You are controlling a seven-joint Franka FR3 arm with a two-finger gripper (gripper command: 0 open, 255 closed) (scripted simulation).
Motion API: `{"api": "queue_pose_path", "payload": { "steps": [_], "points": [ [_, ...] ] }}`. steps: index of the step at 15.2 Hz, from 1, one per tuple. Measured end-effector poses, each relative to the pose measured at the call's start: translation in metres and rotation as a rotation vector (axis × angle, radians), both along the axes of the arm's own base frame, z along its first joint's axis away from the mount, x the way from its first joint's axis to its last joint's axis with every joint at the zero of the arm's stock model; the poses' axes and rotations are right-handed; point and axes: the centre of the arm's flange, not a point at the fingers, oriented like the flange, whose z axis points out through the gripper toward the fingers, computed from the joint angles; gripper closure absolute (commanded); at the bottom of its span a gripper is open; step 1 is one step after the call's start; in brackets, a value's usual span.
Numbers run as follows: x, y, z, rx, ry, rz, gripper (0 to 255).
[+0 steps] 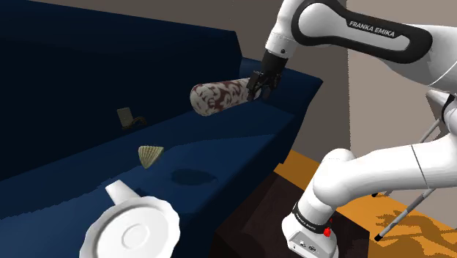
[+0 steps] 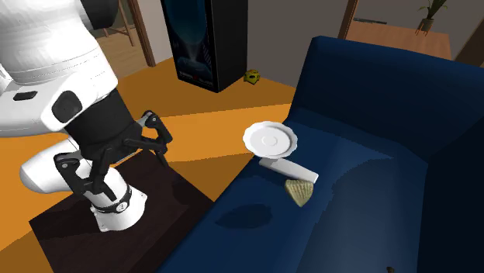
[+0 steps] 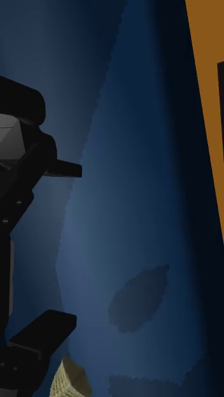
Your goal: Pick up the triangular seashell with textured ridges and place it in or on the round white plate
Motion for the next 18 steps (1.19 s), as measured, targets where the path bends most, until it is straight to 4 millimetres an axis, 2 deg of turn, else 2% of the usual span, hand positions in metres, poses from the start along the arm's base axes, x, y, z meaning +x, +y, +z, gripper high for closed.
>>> {"api": "queue_pose_path", "payload": {
  "steps": [2, 6, 15, 18],
  "points": [
    [0.006, 0.002, -0.003, 0.003, 0.005, 0.006, 0],
    [0.043, 0.026, -0.023, 0.027, 0.04, 0.049, 0],
    [0.128, 0.099, -0.071, 0.087, 0.132, 0.159, 0],
    [0.151, 0.123, -0.09, 0.107, 0.162, 0.195, 0]
  ]
}}
